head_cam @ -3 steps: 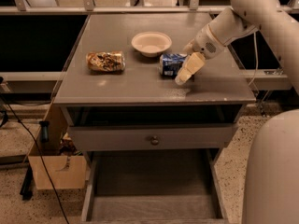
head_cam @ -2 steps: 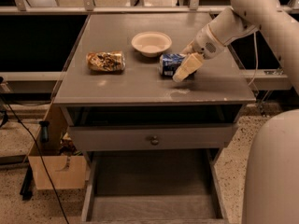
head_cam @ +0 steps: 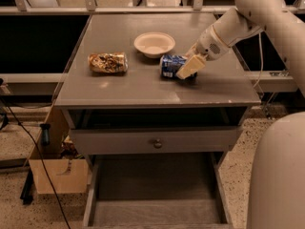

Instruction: Place pepsi can into middle drawer

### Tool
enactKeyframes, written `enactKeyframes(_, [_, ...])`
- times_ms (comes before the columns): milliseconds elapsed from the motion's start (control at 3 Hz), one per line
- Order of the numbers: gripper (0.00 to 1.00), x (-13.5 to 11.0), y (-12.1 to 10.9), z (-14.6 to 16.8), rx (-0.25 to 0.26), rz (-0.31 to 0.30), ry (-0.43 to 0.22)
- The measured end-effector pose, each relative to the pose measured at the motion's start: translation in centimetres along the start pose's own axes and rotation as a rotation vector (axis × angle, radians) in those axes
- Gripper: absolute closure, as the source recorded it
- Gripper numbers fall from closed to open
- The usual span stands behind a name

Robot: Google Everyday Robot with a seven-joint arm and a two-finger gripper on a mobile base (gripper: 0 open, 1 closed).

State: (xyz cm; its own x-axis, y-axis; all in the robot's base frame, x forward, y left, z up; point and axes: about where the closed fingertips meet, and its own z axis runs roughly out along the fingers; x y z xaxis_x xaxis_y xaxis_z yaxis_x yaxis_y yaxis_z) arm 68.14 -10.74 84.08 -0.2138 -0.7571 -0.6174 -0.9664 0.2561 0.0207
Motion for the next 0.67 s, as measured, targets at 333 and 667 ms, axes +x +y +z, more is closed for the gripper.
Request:
enactKeyframes(333, [0.95,0.00,0.00,0.00,0.000,0.000,0.000])
enactKeyframes(667, [1.00,0.00,0.00,0.01,0.000,0.000,0.000])
